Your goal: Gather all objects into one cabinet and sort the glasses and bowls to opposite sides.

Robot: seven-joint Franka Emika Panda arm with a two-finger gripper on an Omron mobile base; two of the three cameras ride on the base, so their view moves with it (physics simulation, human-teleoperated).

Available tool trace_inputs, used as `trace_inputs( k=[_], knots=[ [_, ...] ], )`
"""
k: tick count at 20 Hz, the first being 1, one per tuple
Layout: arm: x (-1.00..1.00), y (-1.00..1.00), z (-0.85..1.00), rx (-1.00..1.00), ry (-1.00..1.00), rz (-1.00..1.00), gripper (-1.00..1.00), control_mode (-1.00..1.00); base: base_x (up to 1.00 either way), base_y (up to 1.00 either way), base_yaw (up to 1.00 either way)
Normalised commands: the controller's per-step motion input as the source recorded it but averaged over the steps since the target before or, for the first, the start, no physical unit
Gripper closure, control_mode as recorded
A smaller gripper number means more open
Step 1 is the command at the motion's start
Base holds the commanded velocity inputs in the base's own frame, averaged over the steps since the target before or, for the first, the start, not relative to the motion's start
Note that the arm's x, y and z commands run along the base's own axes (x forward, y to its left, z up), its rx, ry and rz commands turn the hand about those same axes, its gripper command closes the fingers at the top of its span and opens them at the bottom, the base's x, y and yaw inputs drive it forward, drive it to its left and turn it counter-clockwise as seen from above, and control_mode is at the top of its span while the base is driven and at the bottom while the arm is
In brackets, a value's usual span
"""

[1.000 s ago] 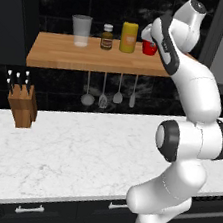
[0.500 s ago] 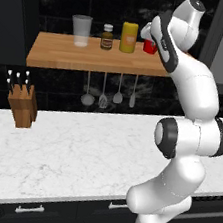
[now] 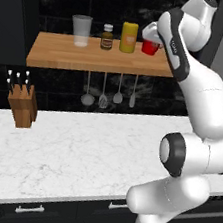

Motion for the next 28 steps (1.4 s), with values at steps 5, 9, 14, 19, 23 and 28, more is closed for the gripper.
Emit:
trace_inputs(
  k=[5,9,14,19,23,28],
  knots=[
    [-1.0,0.45,0.25,-0.15,-0.13,0.41,1.0,-1.0,0.0,0.0,0.0],
    [-1.0,0.0,0.27,-0.06,-0.13,0.14,1.0,-1.0,0.0,0.0,0.0],
    [-0.74,-0.11,0.01,0.0,-0.06,0.0,1.0,-1.0,0.0,0.0,0.0],
    [-0.29,0.0,-0.15,-0.06,-0.04,0.0,1.0,-1.0,0.0,0.0,0.0],
    [-0.89,0.0,-0.36,0.0,0.0,0.0,1.0,-1.0,0.0,0.0,0.0],
    [-0.99,0.0,-0.05,0.0,-0.04,0.0,1.0,-1.0,0.0,0.0,0.0]
  ],
)
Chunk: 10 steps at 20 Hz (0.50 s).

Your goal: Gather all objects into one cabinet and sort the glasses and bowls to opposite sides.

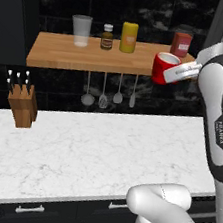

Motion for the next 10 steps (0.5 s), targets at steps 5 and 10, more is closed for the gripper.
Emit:
trace_inputs(
  k=[5,10],
  knots=[
    [-0.56,0.0,0.0,0.0,0.0,0.01,1.0,-1.0,0.0,0.0,0.0],
    [-0.11,0.0,0.0,0.0,0.03,0.02,1.0,-1.0,0.0,0.0,0.0]
  ],
)
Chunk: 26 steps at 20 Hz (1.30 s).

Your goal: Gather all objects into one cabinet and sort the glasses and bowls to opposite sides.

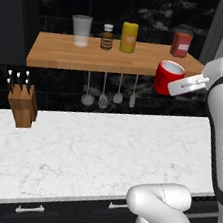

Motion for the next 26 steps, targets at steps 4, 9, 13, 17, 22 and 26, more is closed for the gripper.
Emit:
trace_inputs(
  k=[4,9,13,17,22,26],
  knots=[
    [-0.06,0.0,0.0,0.0,0.04,0.01,1.0,-1.0,0.0,0.0,0.0],
    [0.0,0.0,0.0,0.0,0.0,0.0,1.0,1.0,-0.58,0.45,0.41],
    [0.0,0.0,0.0,0.0,0.0,0.0,1.0,1.0,-0.51,0.59,0.92],
    [0.0,0.0,0.0,0.0,0.0,0.0,1.0,1.0,-0.53,0.71,0.93],
    [0.0,0.0,0.0,0.0,0.0,0.0,1.0,1.0,-0.5,0.7,0.95],
    [0.0,0.0,0.0,0.0,0.0,0.0,1.0,1.0,-0.49,0.69,0.96]
  ],
)
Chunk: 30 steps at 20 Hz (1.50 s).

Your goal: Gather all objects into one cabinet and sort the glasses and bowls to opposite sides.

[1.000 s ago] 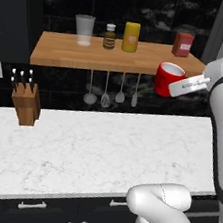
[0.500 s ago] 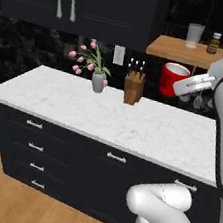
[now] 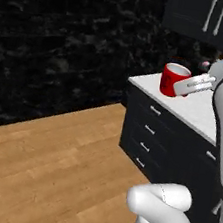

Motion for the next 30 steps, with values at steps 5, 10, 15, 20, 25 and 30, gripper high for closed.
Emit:
trace_inputs(
  k=[5,10,15,20,25,30],
  knots=[
    [0.0,0.0,0.0,0.0,0.0,0.0,1.0,1.0,-0.5,0.69,0.96],
    [0.0,0.0,0.0,0.0,0.0,0.0,1.0,1.0,-0.54,0.69,0.94],
    [0.0,0.0,0.0,0.0,0.0,0.0,1.0,1.0,-0.1,0.9,0.8],
    [0.0,0.0,0.0,0.0,0.0,0.0,1.0,1.0,0.02,0.82,0.8],
    [0.0,0.0,0.0,0.0,0.0,0.0,1.0,1.0,0.31,0.53,0.74],
    [0.0,0.0,0.0,0.0,0.0,0.0,1.0,1.0,0.72,-0.01,0.28]
  ],
)
